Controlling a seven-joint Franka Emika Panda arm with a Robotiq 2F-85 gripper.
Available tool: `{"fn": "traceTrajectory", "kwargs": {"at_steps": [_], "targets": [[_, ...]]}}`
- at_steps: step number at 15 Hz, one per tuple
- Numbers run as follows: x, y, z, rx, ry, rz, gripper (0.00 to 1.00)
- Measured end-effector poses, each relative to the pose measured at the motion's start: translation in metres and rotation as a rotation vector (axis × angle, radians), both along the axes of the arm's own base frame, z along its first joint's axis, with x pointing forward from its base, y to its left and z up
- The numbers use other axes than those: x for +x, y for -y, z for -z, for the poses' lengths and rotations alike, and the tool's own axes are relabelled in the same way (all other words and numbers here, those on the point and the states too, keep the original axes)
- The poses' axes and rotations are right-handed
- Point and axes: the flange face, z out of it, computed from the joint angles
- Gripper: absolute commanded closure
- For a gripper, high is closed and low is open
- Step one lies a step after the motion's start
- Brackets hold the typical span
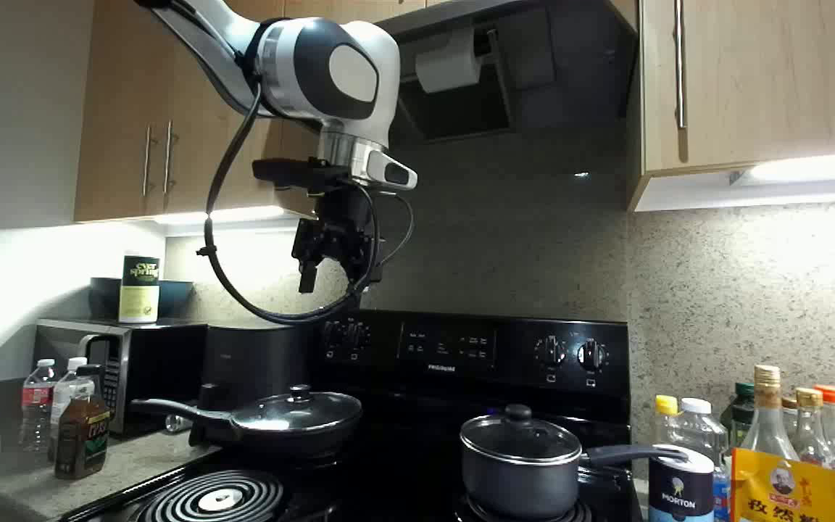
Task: Slide the pot on the stove to the front plate
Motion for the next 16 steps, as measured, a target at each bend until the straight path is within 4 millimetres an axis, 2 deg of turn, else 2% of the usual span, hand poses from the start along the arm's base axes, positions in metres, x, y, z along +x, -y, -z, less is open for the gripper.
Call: {"fn": "traceTrajectory", "kwargs": {"at_steps": [12, 14, 16], "targets": [[0.0, -0.001, 0.0, -0.002, -0.001, -0.003, 0.0], [0.005, -0.01, 0.003, -0.018, -0.01, -0.024, 0.0], [0.016, -0.032, 0.009, -0.049, -0.028, -0.07, 0.0]]}}
